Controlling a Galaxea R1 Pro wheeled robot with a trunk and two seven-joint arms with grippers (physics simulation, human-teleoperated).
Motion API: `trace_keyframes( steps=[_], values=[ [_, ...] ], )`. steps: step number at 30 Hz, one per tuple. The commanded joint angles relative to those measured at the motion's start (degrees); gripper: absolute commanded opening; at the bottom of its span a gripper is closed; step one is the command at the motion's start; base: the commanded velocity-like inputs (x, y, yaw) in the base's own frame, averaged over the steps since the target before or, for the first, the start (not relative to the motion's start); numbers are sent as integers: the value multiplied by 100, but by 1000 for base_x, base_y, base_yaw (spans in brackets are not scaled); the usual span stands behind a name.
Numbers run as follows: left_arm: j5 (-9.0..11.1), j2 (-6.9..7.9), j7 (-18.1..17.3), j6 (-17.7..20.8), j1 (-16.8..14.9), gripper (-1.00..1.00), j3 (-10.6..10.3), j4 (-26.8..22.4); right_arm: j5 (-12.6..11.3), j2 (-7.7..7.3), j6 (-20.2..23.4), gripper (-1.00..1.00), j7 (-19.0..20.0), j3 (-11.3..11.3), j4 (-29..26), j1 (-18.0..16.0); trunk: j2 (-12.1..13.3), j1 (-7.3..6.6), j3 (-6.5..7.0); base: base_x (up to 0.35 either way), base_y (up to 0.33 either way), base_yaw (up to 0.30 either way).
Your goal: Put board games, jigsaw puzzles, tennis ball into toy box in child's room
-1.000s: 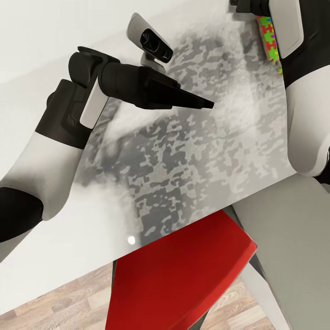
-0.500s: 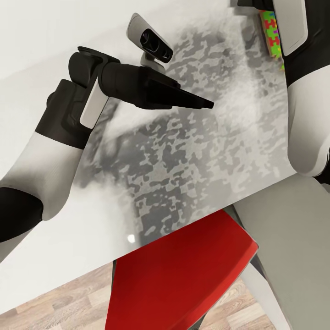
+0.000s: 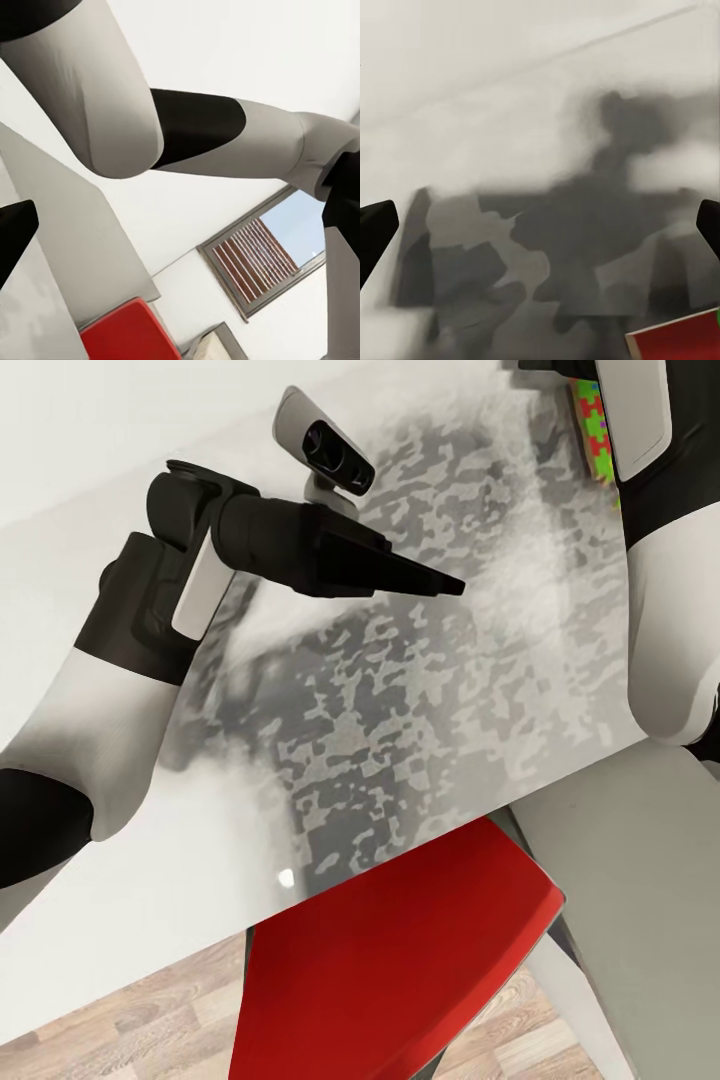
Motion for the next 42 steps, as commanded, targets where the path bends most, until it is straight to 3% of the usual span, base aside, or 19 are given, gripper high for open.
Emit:
trace_keyframes(
  steps=[1, 42],
  values=[
    [1, 5, -25, 61, -5, 100, -10, 3, -99, -9, 13, 100, -55, 27, 244, -2, -6, 6, -6, 0, 0, 0],
    [-4, 6, -25, 61, -5, 100, -35, -20, -82, -18, 19, 100, -46, 11, 256, -2, -6, 6, -7, -24, 0, 0]
  ],
)
